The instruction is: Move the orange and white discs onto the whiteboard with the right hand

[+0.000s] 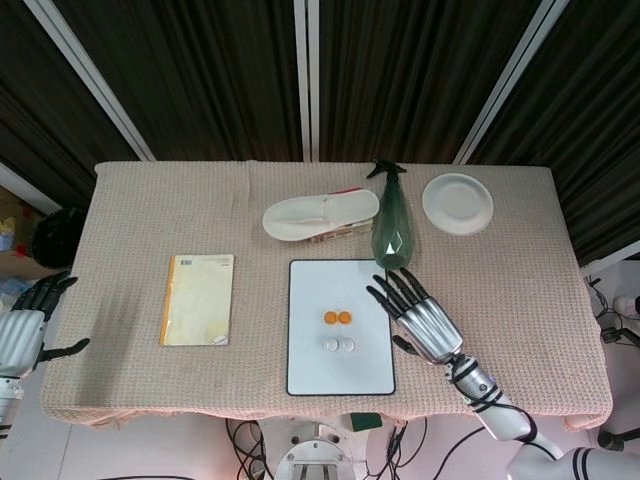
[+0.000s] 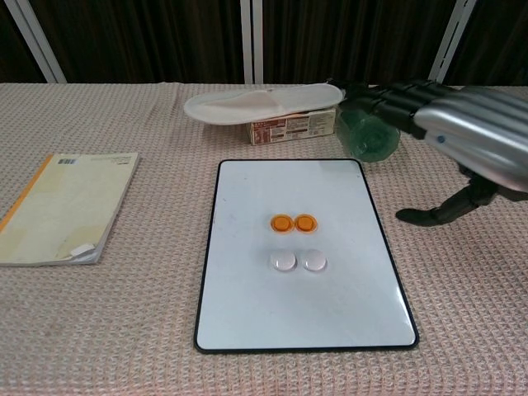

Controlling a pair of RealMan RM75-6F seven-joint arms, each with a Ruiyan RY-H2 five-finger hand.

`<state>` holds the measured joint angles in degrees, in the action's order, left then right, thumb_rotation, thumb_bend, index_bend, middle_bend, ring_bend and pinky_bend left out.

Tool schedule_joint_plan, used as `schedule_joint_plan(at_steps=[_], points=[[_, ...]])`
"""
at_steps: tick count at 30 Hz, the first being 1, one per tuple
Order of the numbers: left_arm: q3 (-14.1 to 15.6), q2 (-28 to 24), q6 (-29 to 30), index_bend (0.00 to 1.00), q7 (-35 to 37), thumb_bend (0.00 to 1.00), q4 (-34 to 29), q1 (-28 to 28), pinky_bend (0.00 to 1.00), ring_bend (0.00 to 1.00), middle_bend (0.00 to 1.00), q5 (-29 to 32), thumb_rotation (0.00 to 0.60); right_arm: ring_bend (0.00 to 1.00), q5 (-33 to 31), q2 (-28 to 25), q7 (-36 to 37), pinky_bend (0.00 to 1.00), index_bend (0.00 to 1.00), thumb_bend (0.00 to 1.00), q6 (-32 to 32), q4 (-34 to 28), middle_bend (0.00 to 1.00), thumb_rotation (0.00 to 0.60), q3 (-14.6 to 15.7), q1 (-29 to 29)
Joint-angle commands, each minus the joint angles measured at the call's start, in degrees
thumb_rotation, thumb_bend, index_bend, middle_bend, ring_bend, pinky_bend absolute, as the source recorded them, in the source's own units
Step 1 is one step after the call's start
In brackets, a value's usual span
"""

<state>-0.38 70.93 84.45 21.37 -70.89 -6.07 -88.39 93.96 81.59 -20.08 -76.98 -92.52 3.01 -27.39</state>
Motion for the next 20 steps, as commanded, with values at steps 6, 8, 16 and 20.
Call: schedule_joint_plan(at_steps=[6, 8, 16, 20], points=[[-0.2, -0.2, 0.8, 0.14, -3.0, 0.0, -2.3, 0.4, 0.17, 0.09, 0.09, 0.1, 0.6, 0.0, -4.2, -10.8, 12.1, 0.0, 0.0, 0.15, -16.9, 7.4, 0.0, 0.6, 0.9, 14.8], [0.0, -0.4, 1.1, 0.14, -3.8, 0.0, -3.1, 0.5, 0.17, 0.09, 0.09, -0.3, 0.6, 0.0, -7.9, -11.4, 14.3, 0.0, 0.0, 0.15, -16.6, 9.5, 0.0, 0.6, 0.5, 17.1], [0.1, -0.3, 4.2, 0.14, -8.4, 0.0, -3.6, 1.6, 0.17, 0.09, 0.09, -1.5, 0.6, 0.0, -13.0, -10.4, 22.5, 0.0, 0.0, 0.15, -13.9, 15.3, 0.0, 0.6, -1.5, 20.5], [0.6, -0.8, 4.6, 0.14, -11.0, 0.0, -4.2, 2.0, 0.17, 0.09, 0.09, -2.0, 0.6, 0.0, -13.2, -10.2, 22.8, 0.0, 0.0, 0.15, -11.9, 15.6, 0.0, 0.6, -2.3, 20.4]])
